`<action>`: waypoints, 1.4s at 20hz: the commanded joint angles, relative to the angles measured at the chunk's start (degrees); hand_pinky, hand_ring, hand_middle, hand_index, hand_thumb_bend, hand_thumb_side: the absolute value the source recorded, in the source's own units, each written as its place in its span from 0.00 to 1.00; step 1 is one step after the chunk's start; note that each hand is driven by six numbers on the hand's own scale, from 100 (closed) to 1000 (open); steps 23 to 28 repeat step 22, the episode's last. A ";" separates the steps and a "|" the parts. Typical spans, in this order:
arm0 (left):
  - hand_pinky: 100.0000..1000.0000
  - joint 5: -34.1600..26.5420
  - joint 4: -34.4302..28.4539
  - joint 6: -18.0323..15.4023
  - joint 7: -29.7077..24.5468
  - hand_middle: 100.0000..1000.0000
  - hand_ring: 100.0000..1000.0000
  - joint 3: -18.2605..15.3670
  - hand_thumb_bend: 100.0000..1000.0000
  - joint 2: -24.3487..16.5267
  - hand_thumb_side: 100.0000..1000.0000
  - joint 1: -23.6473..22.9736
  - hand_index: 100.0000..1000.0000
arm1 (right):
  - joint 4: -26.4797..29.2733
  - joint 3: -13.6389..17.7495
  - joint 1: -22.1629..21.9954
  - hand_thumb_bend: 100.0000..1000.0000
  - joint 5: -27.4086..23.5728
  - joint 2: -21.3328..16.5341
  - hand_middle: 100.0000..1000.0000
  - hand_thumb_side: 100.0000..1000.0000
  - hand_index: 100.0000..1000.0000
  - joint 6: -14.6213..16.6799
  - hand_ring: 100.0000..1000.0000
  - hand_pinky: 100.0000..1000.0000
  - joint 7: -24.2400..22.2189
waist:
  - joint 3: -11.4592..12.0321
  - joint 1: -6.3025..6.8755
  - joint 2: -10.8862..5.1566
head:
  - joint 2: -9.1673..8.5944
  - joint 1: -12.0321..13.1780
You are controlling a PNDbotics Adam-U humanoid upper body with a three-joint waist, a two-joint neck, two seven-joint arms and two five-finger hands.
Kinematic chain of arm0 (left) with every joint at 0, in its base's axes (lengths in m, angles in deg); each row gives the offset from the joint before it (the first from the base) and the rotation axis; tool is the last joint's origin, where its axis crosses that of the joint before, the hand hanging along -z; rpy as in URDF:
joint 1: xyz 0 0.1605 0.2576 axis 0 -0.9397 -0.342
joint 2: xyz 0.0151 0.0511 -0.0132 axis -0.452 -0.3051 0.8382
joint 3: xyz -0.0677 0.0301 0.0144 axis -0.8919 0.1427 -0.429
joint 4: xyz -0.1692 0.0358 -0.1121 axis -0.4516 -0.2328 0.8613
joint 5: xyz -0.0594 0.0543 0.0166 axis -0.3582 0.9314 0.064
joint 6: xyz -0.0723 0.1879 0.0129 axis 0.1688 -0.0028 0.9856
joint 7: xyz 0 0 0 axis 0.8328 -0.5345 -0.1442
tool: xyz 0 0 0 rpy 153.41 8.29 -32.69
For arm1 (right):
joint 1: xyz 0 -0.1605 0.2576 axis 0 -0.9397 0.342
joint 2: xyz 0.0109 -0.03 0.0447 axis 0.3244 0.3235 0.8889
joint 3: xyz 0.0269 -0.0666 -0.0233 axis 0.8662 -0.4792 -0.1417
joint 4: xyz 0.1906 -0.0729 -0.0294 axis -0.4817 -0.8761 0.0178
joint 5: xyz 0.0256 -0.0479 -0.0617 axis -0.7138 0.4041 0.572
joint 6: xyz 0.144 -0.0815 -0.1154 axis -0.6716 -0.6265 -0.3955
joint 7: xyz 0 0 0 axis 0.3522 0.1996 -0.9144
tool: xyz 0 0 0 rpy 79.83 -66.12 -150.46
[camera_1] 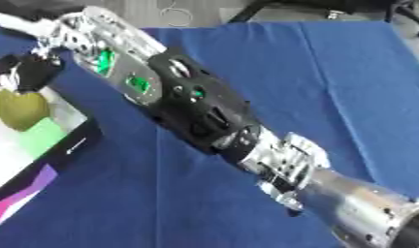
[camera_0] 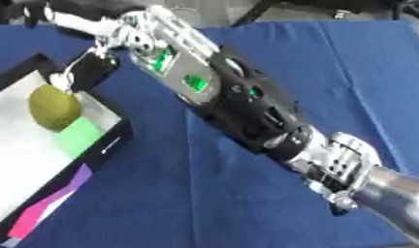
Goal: Pick up objects on the table and place them in the box.
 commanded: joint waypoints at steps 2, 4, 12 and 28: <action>0.75 0.39 -0.61 -0.13 0.57 0.53 0.76 -1.21 0.51 -2.69 0.54 -0.79 0.77 | 14.41 8.65 0.44 0.00 -17.05 -10.61 0.82 0.29 0.96 -4.88 0.90 0.91 9.50 | -1.75 -0.04 -1.64 | 0.86 3.21; 0.75 0.67 -1.11 -0.17 0.52 0.53 0.76 -1.13 0.51 -2.80 0.54 -0.96 0.77 | 16.87 12.51 -1.41 0.00 -25.20 -16.11 0.82 0.47 0.96 -4.22 0.90 0.91 15.57 | -2.98 -0.04 -2.08 | 1.06 4.70; 0.75 1.69 -5.18 0.50 -1.11 0.53 0.76 0.63 0.51 -2.97 0.54 0.20 0.77 | 17.64 25.03 -20.91 0.00 -42.63 -31.53 0.85 0.49 0.97 4.48 0.91 0.93 34.64 | -7.03 0.44 -2.10 | 0.11 9.76; 0.75 3.73 -12.85 3.09 -7.30 0.55 0.76 6.28 0.51 -1.02 0.54 6.49 0.79 | 17.65 32.74 -42.42 0.00 -44.29 -29.05 0.83 0.57 0.93 11.14 0.86 0.89 48.05 | -10.85 1.20 -1.03 | -1.08 14.48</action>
